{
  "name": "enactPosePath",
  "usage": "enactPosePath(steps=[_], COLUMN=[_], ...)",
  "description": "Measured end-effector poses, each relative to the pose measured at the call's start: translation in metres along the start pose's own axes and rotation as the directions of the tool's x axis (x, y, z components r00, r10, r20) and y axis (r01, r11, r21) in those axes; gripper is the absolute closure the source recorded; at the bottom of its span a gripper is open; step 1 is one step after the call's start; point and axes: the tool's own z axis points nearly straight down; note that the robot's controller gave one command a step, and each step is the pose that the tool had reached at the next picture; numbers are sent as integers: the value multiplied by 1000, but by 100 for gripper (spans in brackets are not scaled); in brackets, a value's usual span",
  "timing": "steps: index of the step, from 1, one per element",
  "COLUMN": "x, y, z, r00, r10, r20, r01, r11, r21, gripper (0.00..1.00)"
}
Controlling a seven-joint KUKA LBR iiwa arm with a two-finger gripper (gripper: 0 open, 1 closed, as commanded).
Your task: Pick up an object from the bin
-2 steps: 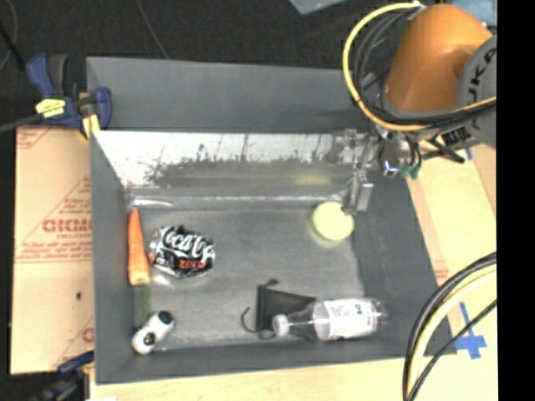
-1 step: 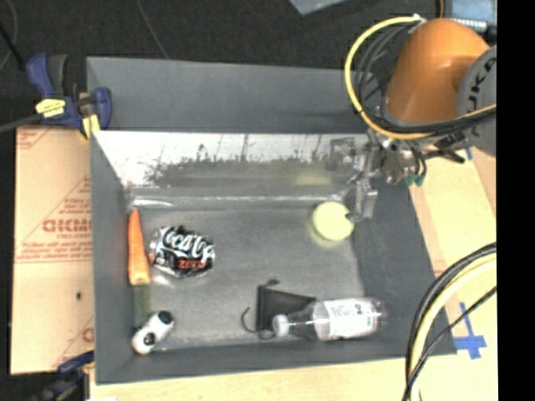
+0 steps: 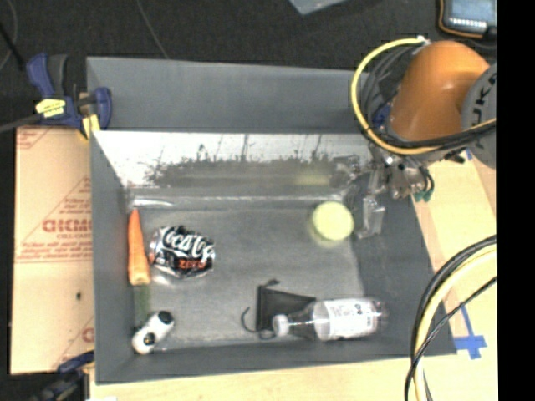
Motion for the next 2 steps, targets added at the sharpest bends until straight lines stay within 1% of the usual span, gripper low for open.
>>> enactPosePath(steps=[1,2], x=[2,7], y=[-3,-2], z=[36,70], r00=[990,999], r10=[141,36], r20=[12,6], r01=[-141,-36], r11=[990,999], r21=[1,1], gripper=[0,0])
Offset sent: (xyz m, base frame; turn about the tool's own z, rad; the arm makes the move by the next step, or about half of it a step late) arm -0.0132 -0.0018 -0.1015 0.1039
